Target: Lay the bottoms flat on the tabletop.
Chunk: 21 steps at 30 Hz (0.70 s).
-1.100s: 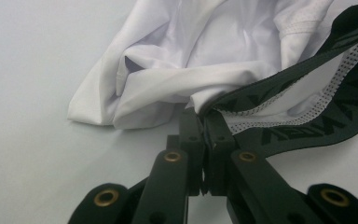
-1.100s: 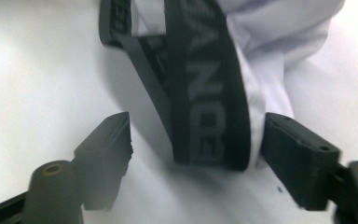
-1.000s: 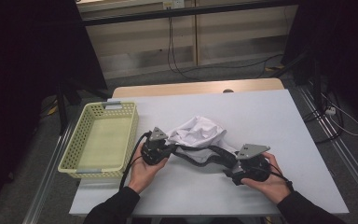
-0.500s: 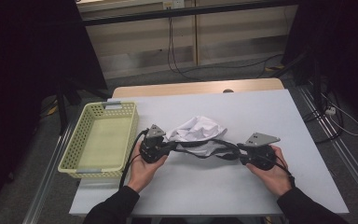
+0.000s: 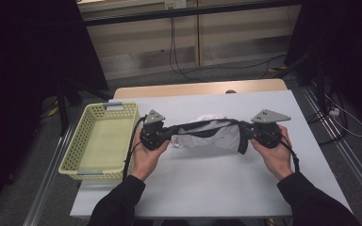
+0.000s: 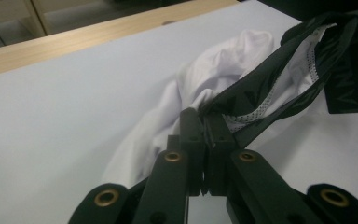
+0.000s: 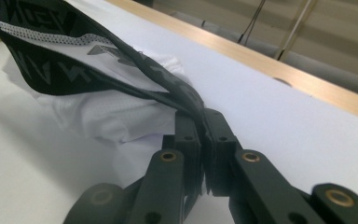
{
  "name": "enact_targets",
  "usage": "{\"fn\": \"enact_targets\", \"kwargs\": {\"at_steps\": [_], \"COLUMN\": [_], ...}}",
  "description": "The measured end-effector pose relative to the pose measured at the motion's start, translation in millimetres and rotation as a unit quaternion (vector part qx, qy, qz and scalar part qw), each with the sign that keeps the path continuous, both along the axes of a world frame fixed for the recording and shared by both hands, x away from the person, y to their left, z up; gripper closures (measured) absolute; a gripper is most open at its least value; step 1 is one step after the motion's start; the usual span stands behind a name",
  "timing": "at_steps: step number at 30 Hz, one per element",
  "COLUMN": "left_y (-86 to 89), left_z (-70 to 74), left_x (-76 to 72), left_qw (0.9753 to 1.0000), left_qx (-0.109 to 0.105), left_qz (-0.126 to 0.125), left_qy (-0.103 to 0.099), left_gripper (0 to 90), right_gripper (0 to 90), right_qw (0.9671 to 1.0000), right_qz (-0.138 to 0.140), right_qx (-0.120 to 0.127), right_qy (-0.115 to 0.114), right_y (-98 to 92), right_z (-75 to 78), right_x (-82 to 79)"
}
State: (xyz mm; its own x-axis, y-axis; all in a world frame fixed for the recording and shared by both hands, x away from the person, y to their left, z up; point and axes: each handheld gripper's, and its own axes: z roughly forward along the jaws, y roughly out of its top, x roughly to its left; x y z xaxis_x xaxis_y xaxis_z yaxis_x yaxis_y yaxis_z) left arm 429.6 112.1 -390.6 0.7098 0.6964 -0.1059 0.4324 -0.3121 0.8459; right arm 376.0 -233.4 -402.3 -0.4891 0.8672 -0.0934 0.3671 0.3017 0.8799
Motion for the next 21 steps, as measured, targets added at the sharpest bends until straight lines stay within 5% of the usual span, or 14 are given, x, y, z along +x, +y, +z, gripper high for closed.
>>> {"fn": "enact_targets", "kwargs": {"at_steps": [5, 9, 10, 12, 18, 21], "left_y": [0.5, -0.7, -1.5, -1.8, 1.0, 0.9], "left_z": [-21.7, -34.8, -36.5, -37.1, -30.9, -25.0], "left_x": [22.2, 26.4, 26.1, 24.0, 8.3, -2.2], "left_qw": [0.9990, 0.9986, 0.9985, 0.9985, 0.9989, 0.9986], "left_qx": [0.014, 0.022, 0.022, 0.036, 0.035, 0.041], "left_qz": [0.029, 0.035, 0.038, 0.026, -0.001, -0.030], "left_qy": [0.030, 0.034, 0.034, 0.031, 0.030, 0.016], "left_gripper": [88.4, 85.9, 80.4, 52.8, 26.6, 23.1], "right_gripper": [86.6, 85.6, 85.2, 84.9, 81.4, 80.6], "right_qw": [0.9998, 0.9986, 0.9983, 0.9979, 0.9971, 0.9968], "right_qz": [0.006, 0.015, 0.019, 0.017, 0.004, -0.003], "right_qx": [-0.005, -0.013, -0.012, -0.015, -0.017, -0.014], "right_qy": [0.021, 0.050, 0.054, 0.060, 0.075, 0.078], "right_y": [8.7, 11.9, 11.4, 10.9, 5.0, 2.3], "right_z": [-16.8, -33.3, -35.7, -39.1, -46.3, -47.3], "right_x": [23.3, 32.3, 33.4, 34.4, 37.6, 38.9]}}
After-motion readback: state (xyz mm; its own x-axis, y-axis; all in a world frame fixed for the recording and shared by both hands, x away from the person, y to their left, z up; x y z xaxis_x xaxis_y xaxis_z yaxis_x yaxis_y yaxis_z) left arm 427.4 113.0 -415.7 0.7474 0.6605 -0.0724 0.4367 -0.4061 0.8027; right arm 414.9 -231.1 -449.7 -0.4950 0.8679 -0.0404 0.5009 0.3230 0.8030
